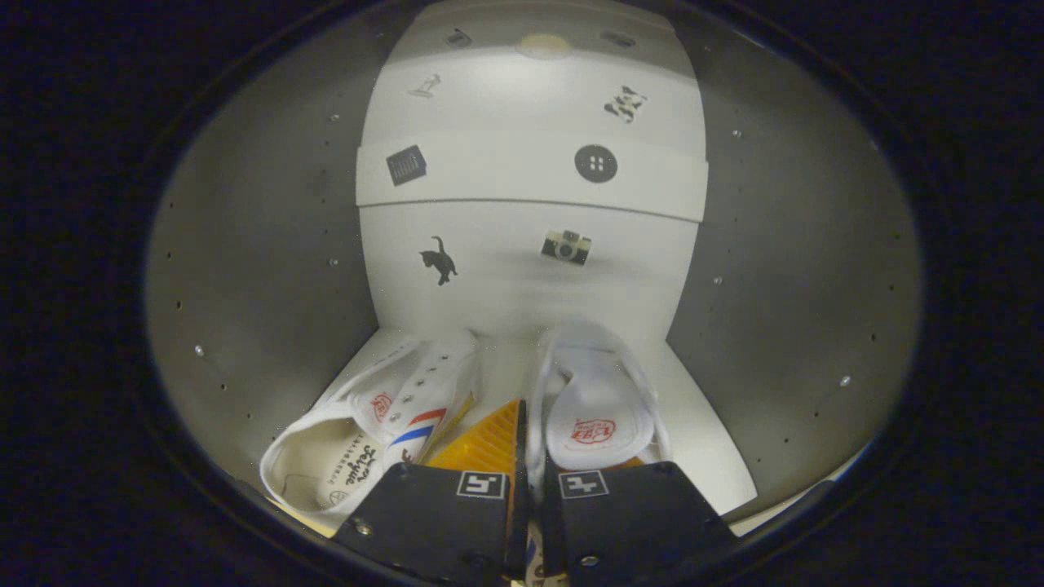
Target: Open the shoe cabinet door, grab the shoes and put them into the shoe cabinet, then close the shoe cabinet door.
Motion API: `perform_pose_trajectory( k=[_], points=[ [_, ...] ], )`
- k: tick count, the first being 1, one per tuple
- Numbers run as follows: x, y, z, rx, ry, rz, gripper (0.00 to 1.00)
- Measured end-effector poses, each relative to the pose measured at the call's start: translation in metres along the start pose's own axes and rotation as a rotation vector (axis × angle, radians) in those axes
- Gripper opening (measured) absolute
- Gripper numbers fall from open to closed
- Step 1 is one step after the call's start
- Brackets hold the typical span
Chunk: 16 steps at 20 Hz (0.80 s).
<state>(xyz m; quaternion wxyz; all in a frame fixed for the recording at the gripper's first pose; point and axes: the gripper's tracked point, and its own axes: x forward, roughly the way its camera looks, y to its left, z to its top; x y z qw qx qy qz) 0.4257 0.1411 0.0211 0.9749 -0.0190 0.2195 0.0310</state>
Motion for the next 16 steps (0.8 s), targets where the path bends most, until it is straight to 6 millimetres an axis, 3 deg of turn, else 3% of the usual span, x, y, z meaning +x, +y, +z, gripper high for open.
perform_pose_trajectory(
  k=[3, 8, 11, 15, 16],
  points=[
    [0.001, -0.001, -0.007, 0.026, 0.053, -0.011, 0.14],
    [-0.033, 0.001, -0.002, 0.031, 0.001, -0.021, 0.37],
    [-0.068, 0.004, -0.003, 0.034, -0.054, -0.025, 0.52],
    [-0.134, 0.010, -0.002, 0.003, -0.178, -0.035, 0.67],
    [-0.156, 0.012, -0.004, -0.015, -0.207, -0.036, 0.78]
  ],
)
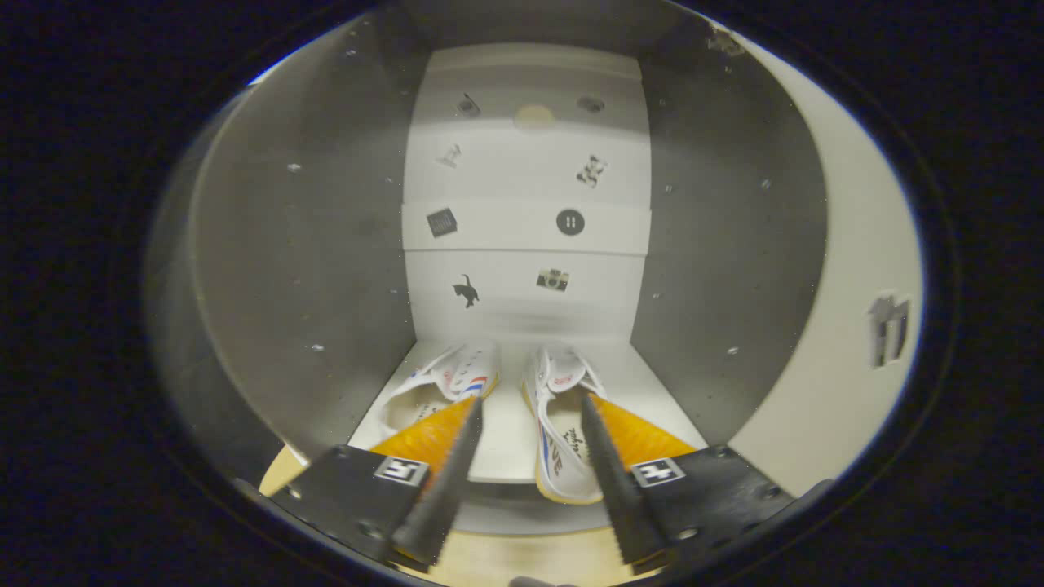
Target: Open the shoe cabinet door, grab the shoes and put them into the shoe cabinet, then close the shoe cabinet door.
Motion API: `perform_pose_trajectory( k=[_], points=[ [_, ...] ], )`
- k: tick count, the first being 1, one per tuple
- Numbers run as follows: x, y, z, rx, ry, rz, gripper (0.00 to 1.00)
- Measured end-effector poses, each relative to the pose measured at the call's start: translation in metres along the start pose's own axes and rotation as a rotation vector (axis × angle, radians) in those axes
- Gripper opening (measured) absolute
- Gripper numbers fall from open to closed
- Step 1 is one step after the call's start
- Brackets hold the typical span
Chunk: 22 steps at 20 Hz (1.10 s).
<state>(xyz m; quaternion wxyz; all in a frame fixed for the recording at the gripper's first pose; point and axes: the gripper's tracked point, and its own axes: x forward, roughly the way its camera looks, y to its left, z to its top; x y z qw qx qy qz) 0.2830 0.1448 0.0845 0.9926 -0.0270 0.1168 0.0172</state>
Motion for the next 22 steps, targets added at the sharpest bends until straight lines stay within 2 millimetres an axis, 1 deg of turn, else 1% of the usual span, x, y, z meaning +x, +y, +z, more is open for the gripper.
perform_pose_trajectory(
  k=[2, 6, 9, 11, 14, 18, 20, 22],
  points=[
    [-0.040, 0.007, 0.005, -0.011, -0.051, 0.020, 0.99],
    [-0.121, 0.014, 0.008, 0.033, -0.134, 0.065, 1.00],
    [-0.175, 0.003, 0.003, 0.025, -0.160, 0.062, 1.00],
    [-0.205, -0.006, -0.006, 0.027, -0.153, 0.061, 1.00],
    [-0.249, -0.026, -0.015, 0.021, -0.155, 0.054, 1.00],
    [-0.310, -0.057, -0.022, 0.010, -0.176, 0.053, 1.00],
    [-0.340, -0.076, -0.023, 0.019, -0.188, 0.060, 1.00],
    [-0.369, -0.102, -0.021, 0.015, -0.207, 0.054, 1.00]
  ],
)
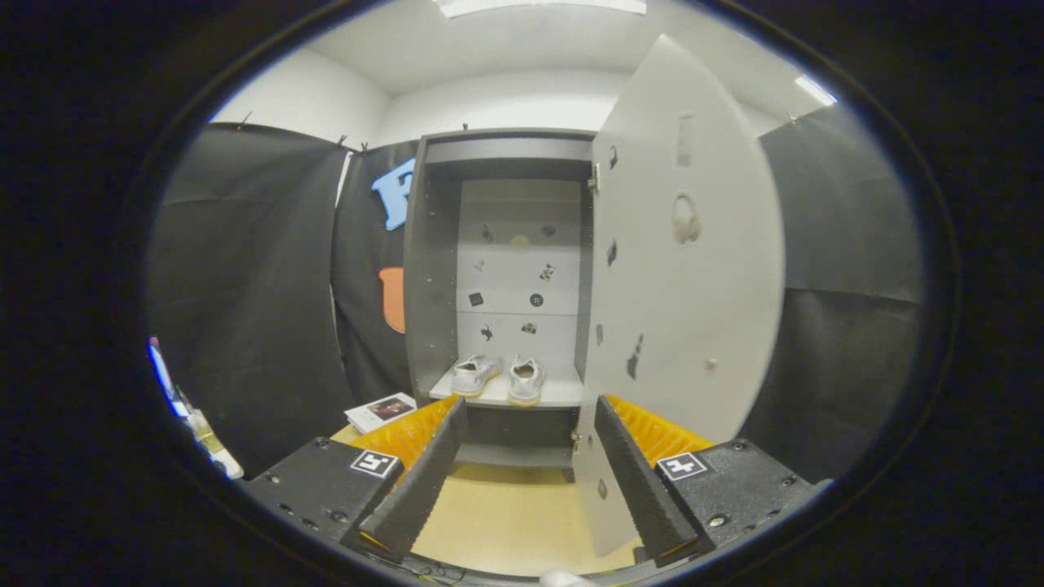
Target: Open the shoe cabinet door, grab the shoes and put them into the shoe cabinet, then close the shoe cabinet door.
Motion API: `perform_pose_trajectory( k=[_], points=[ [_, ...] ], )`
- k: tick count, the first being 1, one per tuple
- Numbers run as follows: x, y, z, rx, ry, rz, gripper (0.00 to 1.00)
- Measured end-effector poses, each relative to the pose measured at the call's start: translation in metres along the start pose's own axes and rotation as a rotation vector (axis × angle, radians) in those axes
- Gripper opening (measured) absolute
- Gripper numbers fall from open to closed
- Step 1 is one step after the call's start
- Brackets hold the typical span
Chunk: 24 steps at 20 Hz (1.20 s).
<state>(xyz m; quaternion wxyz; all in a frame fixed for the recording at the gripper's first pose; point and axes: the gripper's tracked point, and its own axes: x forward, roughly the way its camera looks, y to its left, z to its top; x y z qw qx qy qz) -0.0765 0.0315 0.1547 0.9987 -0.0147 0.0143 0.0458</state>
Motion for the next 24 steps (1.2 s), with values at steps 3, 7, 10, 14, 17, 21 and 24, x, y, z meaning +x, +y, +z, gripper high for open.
perform_pose_trajectory(
  k=[3, 7, 10, 14, 17, 21, 24],
  points=[
    [-0.033, -0.043, 0.008, -0.013, -0.021, -0.014, 1.00],
    [-0.058, -0.118, 0.015, -0.004, -0.040, -0.063, 1.00],
    [-0.045, -0.166, 0.015, 0.013, -0.038, -0.092, 1.00],
    [-0.008, -0.205, 0.013, 0.034, -0.038, -0.095, 1.00],
    [0.017, -0.213, 0.011, 0.053, -0.020, -0.059, 1.00],
    [0.023, -0.212, 0.005, 0.057, 0.008, -0.004, 0.99],
    [0.030, -0.201, 0.008, 0.008, 0.002, 0.003, 0.97]
  ],
)
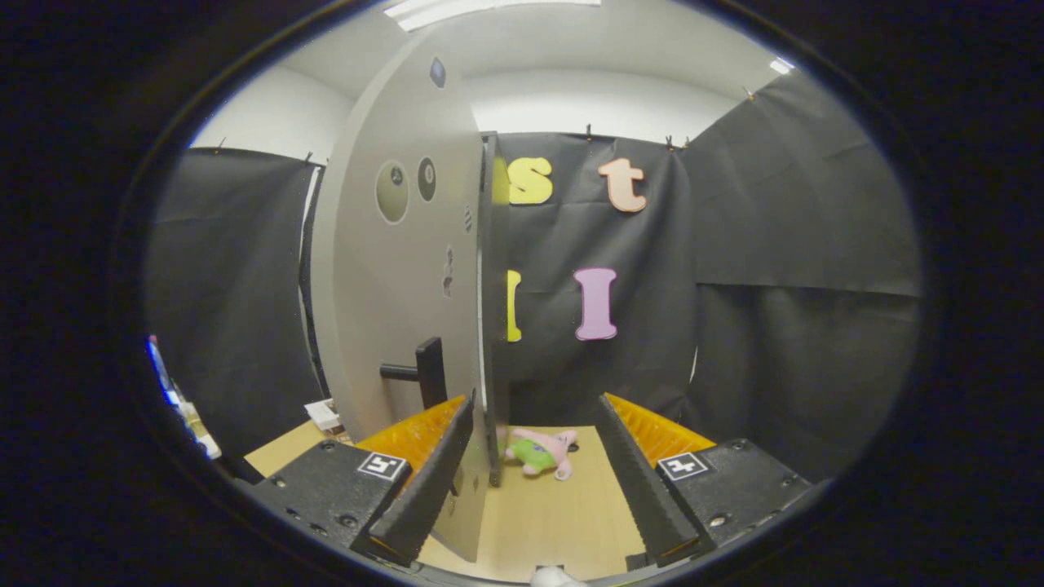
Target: Open the shoe cabinet door, grab the shoes and put them into the shoe cabinet, then close the shoe cabinet door.
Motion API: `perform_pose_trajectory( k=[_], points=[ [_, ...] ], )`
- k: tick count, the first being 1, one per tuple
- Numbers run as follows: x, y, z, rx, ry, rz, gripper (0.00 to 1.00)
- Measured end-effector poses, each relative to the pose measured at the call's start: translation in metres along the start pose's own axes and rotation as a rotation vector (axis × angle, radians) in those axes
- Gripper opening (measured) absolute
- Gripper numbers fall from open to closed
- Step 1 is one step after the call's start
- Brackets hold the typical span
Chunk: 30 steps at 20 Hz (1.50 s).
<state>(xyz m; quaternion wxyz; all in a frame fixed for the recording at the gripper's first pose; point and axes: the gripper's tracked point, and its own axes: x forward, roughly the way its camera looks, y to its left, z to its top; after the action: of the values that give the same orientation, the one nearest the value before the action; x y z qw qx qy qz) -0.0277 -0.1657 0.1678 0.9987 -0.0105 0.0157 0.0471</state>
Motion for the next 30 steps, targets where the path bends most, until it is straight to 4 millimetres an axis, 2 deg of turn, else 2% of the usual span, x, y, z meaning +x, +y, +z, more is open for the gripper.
perform_pose_trajectory(
  k=[2, 5, 9, 15, 20, 23, 25, 28, 30],
  points=[
    [0.000, 0.005, -0.001, -0.011, 0.006, -0.001, 0.93],
    [-0.001, 0.018, 0.000, -0.014, 0.013, 0.009, 0.92],
    [-0.009, 0.054, -0.003, -0.013, 0.014, -0.001, 0.92],
    [-0.001, 0.126, -0.001, -0.030, 0.004, -0.001, 0.92],
    [0.022, 0.191, -0.005, -0.046, 0.004, -0.012, 0.92],
    [0.044, 0.235, -0.005, -0.036, 0.009, 0.030, 0.92],
    [0.058, 0.267, -0.006, -0.032, 0.009, 0.085, 0.96],
    [0.069, 0.288, -0.005, -0.033, 0.006, 0.106, 0.99],
    [0.070, 0.292, -0.004, -0.030, 0.004, 0.106, 0.99]
  ],
)
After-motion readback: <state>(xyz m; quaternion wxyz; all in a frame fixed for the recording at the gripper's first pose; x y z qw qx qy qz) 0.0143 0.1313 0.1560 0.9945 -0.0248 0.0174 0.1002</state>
